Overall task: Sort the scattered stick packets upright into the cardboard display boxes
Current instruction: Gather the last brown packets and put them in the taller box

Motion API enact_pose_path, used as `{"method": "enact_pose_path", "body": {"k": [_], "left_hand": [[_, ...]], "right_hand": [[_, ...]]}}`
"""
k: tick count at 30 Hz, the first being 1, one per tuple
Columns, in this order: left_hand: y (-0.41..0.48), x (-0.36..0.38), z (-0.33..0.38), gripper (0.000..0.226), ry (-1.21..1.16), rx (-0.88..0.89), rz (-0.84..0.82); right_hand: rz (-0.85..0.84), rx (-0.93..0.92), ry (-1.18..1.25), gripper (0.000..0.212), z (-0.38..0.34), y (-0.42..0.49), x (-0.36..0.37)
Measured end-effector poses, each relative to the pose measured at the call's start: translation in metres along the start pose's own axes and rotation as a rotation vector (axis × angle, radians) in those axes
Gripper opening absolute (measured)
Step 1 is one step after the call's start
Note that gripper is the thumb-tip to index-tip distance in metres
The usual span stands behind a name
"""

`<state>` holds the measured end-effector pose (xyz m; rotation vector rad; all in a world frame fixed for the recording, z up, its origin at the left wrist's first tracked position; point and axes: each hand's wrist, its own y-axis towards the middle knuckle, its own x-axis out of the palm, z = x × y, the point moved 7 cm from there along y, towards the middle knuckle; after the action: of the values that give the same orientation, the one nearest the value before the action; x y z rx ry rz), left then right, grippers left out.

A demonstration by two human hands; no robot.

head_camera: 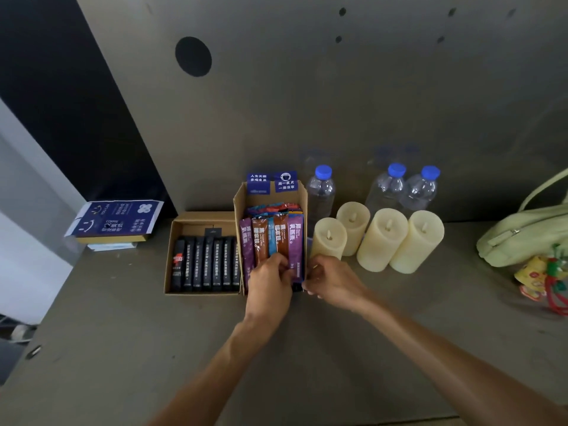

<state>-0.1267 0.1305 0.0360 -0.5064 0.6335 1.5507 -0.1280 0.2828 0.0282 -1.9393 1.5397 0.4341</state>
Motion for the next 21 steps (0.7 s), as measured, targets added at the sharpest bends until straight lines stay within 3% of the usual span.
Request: {"method": "enact_pose_path", "body": {"k": [10, 18, 21], "left_hand": [[0.010, -0.008, 0.001, 0.010, 0.106, 0.148, -0.074], [0.010, -0.002, 0.005, 0.048, 0.259, 0.306, -0.154], [0.012, 0.001, 0.005, 0.068, 0.324, 0.312, -0.172]], "right_hand": [[0.074, -0.021, 0.010, 0.040, -0.005, 0.001, 0.013], [0.163, -0.135, -0.037, 0.064, -0.012, 0.000, 0.015], [0.209, -0.166, -0.073, 0.060, -0.016, -0.002, 0.015]]}}
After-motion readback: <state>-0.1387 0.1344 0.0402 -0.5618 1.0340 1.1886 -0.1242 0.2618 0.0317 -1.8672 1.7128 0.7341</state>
